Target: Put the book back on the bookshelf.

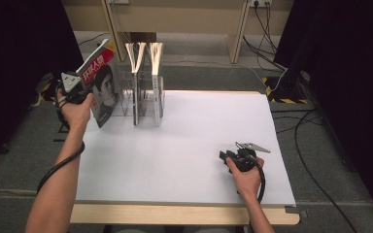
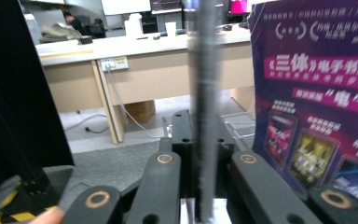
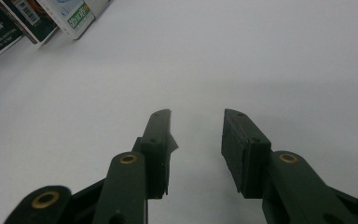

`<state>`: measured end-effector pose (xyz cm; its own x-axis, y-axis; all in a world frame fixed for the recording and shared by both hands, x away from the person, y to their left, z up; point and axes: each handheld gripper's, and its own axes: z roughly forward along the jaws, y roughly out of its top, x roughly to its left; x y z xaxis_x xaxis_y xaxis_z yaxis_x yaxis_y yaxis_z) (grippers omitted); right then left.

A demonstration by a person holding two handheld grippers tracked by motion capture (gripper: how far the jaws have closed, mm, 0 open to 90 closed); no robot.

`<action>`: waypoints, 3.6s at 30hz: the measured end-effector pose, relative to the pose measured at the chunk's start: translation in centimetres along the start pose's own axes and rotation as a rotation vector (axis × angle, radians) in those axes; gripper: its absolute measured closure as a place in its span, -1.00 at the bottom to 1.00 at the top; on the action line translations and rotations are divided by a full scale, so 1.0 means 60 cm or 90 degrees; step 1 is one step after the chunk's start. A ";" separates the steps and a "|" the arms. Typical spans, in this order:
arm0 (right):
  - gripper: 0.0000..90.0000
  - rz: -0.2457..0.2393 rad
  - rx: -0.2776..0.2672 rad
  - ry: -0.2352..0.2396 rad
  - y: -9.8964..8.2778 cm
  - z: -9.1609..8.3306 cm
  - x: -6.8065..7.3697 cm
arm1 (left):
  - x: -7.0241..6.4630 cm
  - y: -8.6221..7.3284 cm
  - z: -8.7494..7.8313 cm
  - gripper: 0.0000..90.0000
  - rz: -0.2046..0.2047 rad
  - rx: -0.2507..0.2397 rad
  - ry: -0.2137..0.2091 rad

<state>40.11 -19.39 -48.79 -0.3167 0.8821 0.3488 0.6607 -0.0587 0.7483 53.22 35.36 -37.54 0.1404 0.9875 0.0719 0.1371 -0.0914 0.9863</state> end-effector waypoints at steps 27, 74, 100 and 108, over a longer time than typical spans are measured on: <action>0.39 -0.004 -0.001 0.002 0.000 0.002 0.000 | 0.025 -0.017 -0.018 0.63 -0.078 0.003 0.003; 0.38 -0.003 0.004 0.003 -0.001 0.001 -0.002 | 0.024 -0.054 -0.031 0.47 -0.123 0.001 0.010; 0.37 -0.002 0.009 0.004 -0.001 0.002 -0.004 | -0.019 -0.028 0.029 0.66 -0.104 0.107 -0.121; 0.36 0.006 0.015 0.006 -0.002 0.002 -0.005 | -0.014 -0.019 0.026 0.91 -0.103 0.125 -0.078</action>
<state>40.23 -19.58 -49.04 -0.3161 0.8771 0.3616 0.6794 -0.0567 0.7315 54.46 34.45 -38.97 0.2174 0.9694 -0.1138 0.3526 0.0307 0.9353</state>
